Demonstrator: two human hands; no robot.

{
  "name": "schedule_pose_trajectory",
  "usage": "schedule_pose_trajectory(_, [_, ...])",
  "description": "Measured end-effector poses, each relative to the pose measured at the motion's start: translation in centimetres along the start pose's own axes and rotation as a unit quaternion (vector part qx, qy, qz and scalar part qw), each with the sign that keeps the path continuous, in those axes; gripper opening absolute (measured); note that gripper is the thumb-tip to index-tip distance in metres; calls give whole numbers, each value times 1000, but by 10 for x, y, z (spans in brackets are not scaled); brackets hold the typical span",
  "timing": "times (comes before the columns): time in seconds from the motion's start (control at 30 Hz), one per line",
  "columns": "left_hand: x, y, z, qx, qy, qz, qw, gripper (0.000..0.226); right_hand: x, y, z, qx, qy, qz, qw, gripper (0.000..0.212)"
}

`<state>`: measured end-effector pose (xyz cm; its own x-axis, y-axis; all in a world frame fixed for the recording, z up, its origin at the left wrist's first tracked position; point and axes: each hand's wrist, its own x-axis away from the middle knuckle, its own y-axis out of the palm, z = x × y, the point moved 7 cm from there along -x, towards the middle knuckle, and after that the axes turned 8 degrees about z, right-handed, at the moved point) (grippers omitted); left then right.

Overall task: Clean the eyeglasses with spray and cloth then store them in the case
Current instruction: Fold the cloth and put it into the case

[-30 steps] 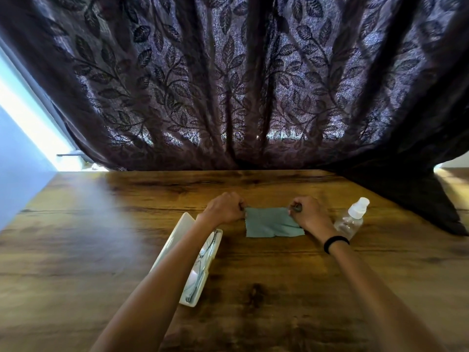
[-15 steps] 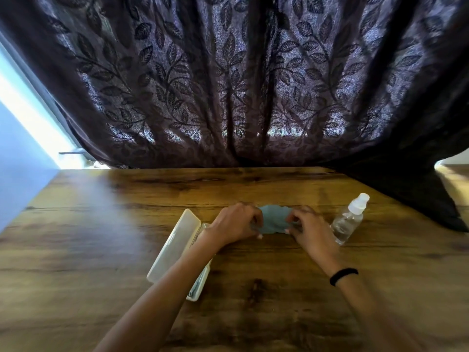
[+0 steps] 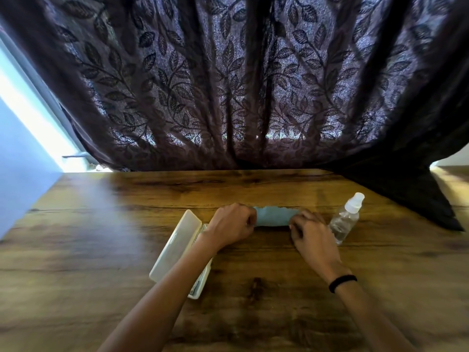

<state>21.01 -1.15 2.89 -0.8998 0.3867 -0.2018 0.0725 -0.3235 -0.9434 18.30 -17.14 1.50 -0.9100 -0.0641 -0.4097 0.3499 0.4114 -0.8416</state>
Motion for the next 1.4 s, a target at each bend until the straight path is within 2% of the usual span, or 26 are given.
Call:
schedule_pose_trajectory(0.17, [-1, -27, -6, 91, -28, 64, 993, 9, -13, -19, -2, -127, 32, 22, 991, 5])
schedule_pose_trajectory(0.3, [-2, -45, -6, 202, -37, 126, 971, 8, -21, -26, -7, -253, 54, -7, 966, 8])
schedule_pose_trajectory(0.43, [-3, -43, -12, 274, -72, 98, 954, 14, -22, -25, -7, -337, 74, -29, 938, 14])
schedule_pose_trajectory(0.63, [0, -28, -21, 343, -106, 15, 933, 20, -19, -14, 1, -340, 99, -68, 933, 3])
schedule_pose_trajectory(0.77, [2, -14, -25, 271, -140, -61, 951, 15, -19, 7, 10, -309, 138, -136, 931, 6])
schedule_pose_trajectory(0.87, [-2, -3, -28, 194, -142, -70, 968, 14, -21, 20, 15, -249, 143, -152, 946, 7])
schedule_pose_trajectory(1.13, [-15, 5, -32, 67, -140, -9, 988, 16, -41, 29, 14, -128, 110, -118, 978, 6])
schedule_pose_trajectory(1.27, [-15, 5, -32, 25, -129, 15, 991, 23, -45, 29, 16, -123, 107, -103, 981, 7])
schedule_pose_trajectory(1.4, [-13, -3, -20, 10, -77, 83, 994, 23, -40, 18, 15, -124, 98, -54, 986, 3])
